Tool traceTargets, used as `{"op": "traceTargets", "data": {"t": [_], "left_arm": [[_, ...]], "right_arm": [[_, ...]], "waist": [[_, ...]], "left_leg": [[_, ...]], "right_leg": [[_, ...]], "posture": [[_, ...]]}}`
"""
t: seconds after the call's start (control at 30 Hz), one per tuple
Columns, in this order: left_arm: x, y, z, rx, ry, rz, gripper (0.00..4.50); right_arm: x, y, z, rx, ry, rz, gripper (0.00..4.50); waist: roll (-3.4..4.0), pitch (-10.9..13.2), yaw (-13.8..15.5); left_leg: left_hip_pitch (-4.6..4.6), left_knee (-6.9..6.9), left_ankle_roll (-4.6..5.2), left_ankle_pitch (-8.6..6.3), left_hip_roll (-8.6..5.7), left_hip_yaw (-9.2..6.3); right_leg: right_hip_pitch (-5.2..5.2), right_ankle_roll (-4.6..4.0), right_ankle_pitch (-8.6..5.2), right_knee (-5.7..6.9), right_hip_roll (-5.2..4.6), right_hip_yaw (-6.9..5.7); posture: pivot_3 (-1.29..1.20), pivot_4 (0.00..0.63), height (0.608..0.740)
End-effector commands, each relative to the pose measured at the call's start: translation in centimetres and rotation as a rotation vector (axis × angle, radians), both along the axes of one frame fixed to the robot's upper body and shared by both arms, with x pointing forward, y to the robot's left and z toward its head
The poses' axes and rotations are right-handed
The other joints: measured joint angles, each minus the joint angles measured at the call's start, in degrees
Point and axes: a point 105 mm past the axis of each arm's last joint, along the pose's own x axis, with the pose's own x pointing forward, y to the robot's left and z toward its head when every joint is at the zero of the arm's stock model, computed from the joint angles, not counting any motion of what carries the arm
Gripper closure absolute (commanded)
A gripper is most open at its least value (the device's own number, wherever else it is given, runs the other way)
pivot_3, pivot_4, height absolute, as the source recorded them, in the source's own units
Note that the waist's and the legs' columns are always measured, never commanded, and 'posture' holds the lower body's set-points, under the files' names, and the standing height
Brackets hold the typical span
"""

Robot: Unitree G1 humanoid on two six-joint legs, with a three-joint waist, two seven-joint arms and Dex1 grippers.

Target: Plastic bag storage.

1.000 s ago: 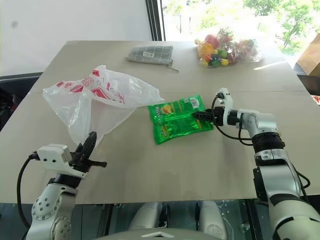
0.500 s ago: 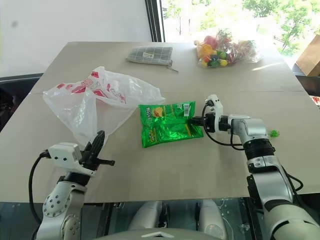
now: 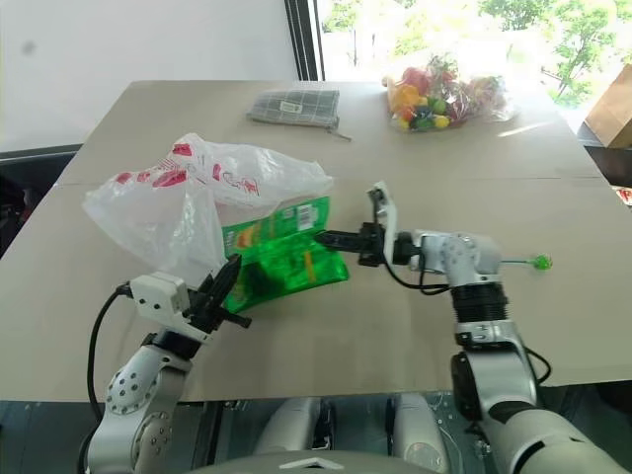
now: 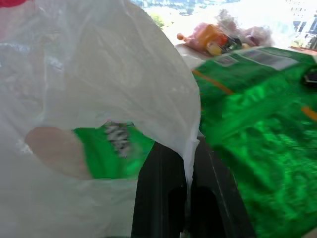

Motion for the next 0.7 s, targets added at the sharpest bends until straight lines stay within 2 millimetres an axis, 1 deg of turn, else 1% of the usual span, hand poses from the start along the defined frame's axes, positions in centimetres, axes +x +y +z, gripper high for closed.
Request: {"op": "traceTargets", "data": {"t": [0.03,0.1,0.23,0.27,0.33,0.4,0.47,0.63,0.7], "left_arm": [[-0.5,-1.3,1.0,-0.013,-0.033,-0.072,4.5],[-0.7,-1.6,0.9,-0.016,-0.027,-0.091,4.5],[-1.2,-2.6,-0.1,-0.011,0.009,-0.147,4.5],[-1.3,-2.8,-0.2,-0.01,0.013,-0.156,4.5],[-1.3,-3.0,-0.4,-0.006,0.014,-0.162,4.5],[-1.3,-3.0,-0.4,-0.003,0.013,-0.162,4.5],[-1.2,-2.9,-0.5,-0.006,0.012,-0.157,4.5],[-1.1,-2.9,-0.8,-0.014,0.015,-0.165,4.5],[-1.0,-2.9,-0.9,-0.012,0.014,-0.175,4.5]], "right_arm": [[-0.9,2.8,3.4,0.082,-0.07,0.065,4.44],[-0.9,4.1,3.8,0.101,-0.063,0.072,4.44],[-1.4,8.5,2.9,0.036,-0.095,0.095,4.44],[-1.6,9.3,2.9,0.031,-0.124,0.096,4.44],[-0.7,10.2,3.5,0.043,-0.174,0.029,4.44],[0.0,10.3,4.3,0.084,-0.18,-0.015,4.44],[0.9,9.9,5.3,0.135,-0.18,-0.063,4.44],[1.2,9.2,6.0,0.174,-0.224,-0.071,4.44],[2.0,8.4,6.9,0.218,-0.233,-0.118,4.44]], "waist": [[0.0,0.0,0.0],[0.01,0.0,0.1],[0.02,0.0,-0.4],[0.02,0.0,-0.4],[0.02,0.0,-0.2],[0.02,0.0,-0.2],[0.02,0.0,-0.2],[0.03,0.0,-0.4],[0.03,0.0,-0.4]], "left_leg": [[-0.02,0.0,0.0,0.0,-0.01,0.0],[-0.02,0.0,0.0,0.0,-0.02,0.0],[-0.01,0.0,0.0,0.0,-0.03,0.03],[-0.01,-0.01,-0.01,0.0,-0.03,0.04],[-0.03,0.0,-0.01,0.0,-0.05,0.03],[-0.03,0.01,-0.01,0.01,-0.07,0.05],[-0.02,0.02,-0.01,0.01,-0.07,0.06],[-0.02,0.02,-0.04,0.02,-0.03,0.09],[-0.03,0.02,-0.03,0.02,-0.03,0.1]], "right_leg": [[-0.02,0.0,0.0,0.01,0.0,0.0],[-0.03,0.0,0.0,0.01,-0.01,-0.01],[-0.04,0.0,0.0,0.01,0.01,0.02],[-0.05,0.0,0.0,0.03,0.02,0.02],[-0.05,0.0,0.0,0.02,0.02,-0.01],[-0.05,0.0,0.0,0.04,0.02,0.0],[-0.06,0.01,0.0,0.06,0.05,0.01],[-0.1,0.01,0.0,0.09,0.13,0.03],[-0.1,0.01,0.0,0.1,0.13,0.04]], "posture": [[0.0,0.15,0.738],[0.0,0.15,0.738],[0.0,0.15,0.738],[0.0,0.15,0.738],[0.0,0.15,0.738],[0.0,0.15,0.738],[0.0,0.15,0.738],[0.0,0.15,0.738],[0.0,0.15,0.738]]}}
